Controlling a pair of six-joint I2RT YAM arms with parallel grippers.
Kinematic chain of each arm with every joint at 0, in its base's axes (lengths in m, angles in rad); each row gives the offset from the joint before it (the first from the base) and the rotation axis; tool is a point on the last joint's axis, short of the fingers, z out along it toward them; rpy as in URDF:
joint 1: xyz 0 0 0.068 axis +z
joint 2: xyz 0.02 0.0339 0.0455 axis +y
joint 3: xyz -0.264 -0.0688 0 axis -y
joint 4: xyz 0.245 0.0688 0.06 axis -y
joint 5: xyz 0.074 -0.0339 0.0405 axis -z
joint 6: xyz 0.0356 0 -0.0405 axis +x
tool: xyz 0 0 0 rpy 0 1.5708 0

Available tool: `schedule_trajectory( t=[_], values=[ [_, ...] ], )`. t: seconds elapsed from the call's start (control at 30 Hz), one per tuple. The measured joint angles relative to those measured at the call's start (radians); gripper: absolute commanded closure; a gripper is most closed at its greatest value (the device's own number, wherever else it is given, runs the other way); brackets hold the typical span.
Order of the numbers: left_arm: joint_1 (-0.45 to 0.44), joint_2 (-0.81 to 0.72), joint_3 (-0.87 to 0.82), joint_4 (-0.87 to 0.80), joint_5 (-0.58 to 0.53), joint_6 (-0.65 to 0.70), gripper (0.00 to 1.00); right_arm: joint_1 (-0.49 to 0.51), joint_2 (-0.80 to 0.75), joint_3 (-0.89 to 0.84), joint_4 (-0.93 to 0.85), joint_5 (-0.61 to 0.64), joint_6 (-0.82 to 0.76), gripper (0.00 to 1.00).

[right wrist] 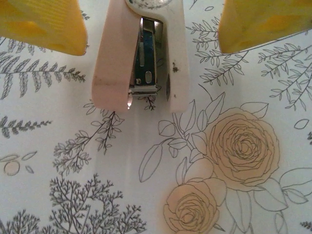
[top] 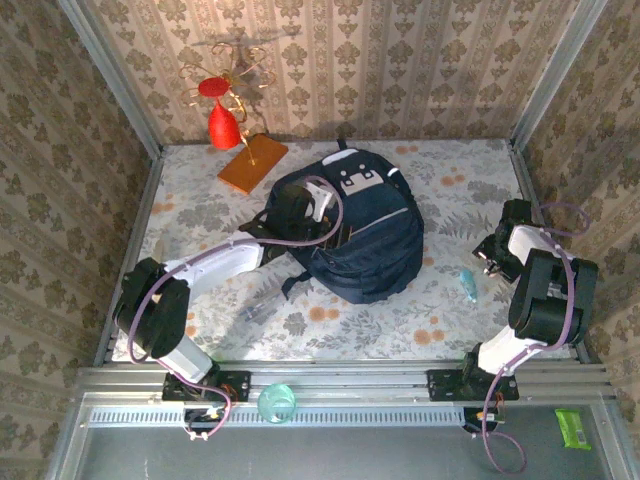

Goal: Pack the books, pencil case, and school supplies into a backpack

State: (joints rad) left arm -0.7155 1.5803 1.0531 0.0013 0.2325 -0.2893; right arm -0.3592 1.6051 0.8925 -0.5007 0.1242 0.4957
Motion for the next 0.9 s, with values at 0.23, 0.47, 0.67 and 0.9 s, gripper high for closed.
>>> schedule_trajectory(
  t=[0.23,0.47,0.67,0.9],
  values=[
    [0.010,-0.031,-0.006,0.006,0.008,-0.007,0.29,0.000,0.058,0.026,0.009,-0.003,-0.002,0.59],
    [0.010,-0.045,-0.006,0.006,0.008,-0.006,0.29,0.005,-0.007,0.005,0.026,-0.043,0.003,0.66],
    [-0.024,-0.038,0.023,-0.035,-0.006,0.087,0.28,0.085,-0.204,-0.015,0.039,-0.159,0.009,0.66],
    [-0.177,0.065,0.239,-0.177,-0.116,0.326,0.24,0.227,-0.311,0.016,0.040,-0.317,0.009,0.66]
  ],
)
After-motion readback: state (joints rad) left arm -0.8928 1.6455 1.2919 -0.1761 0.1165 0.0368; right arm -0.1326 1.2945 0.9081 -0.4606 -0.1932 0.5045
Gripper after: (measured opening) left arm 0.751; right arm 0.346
